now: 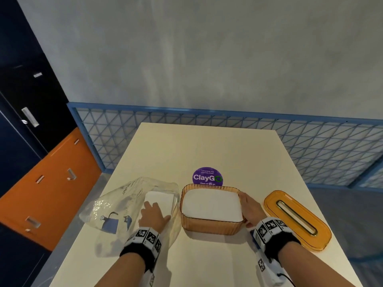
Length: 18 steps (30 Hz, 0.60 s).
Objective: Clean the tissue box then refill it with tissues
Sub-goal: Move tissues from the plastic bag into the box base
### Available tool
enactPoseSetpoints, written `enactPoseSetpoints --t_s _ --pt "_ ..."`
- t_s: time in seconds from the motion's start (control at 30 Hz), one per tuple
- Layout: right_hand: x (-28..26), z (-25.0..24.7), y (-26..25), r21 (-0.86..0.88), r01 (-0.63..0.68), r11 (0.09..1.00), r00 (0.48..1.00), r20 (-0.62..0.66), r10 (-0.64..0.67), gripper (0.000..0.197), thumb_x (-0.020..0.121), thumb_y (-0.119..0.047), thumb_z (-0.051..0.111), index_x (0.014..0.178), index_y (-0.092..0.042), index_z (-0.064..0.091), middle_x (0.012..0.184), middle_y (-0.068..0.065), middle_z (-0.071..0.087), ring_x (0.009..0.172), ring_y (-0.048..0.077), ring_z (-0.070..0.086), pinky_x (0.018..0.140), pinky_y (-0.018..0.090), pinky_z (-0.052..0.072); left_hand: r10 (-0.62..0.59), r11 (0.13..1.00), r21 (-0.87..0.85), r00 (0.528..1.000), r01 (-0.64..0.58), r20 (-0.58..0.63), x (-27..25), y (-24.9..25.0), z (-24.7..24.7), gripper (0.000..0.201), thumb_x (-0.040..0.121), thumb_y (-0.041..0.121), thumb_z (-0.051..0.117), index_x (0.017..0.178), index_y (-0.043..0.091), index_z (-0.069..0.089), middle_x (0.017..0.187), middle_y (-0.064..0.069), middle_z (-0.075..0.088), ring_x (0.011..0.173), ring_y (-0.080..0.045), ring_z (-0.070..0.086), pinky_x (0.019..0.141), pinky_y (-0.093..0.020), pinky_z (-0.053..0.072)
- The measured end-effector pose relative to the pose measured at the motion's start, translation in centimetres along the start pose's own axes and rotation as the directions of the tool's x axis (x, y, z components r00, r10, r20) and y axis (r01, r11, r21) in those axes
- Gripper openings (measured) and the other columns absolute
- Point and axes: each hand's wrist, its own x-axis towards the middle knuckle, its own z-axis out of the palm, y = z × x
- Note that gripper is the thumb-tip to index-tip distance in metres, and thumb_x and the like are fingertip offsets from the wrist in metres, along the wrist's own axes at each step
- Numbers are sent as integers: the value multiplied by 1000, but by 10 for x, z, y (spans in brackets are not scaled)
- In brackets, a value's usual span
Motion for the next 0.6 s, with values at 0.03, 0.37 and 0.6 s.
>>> enactPoseSetpoints --t_s 0.03,0.37,0.6 --pt "1 1 0 3 -2 1000 1000 -11 2 52 99 -45 13 134 -20 43 129 15 54 106 32 56 87 44 53 -18 1000 2 1000 18 -10 1 3 2 66 87 51 53 133 8 34 142 -14 26 127 -30 38 101 -38 41" --pt "5 5 3 -33 24 999 999 -36 -25 49 99 -42 16 129 -18 46 125 15 56 107 33 57 93 42 50 -163 987 0 986 163 -30 5 21 10 48 91 41 47 130 14 40 133 -7 34 123 -27 37 95 -42 43" --pt "11 7 6 -34 10 999 999 -46 -12 48 99 -42 16 126 -18 48 111 12 57 102 32 58 88 41 51 -211 977 6 977 211 11 9 28 12 61 87 46 54 135 15 35 137 -6 32 128 -29 33 96 -49 40"
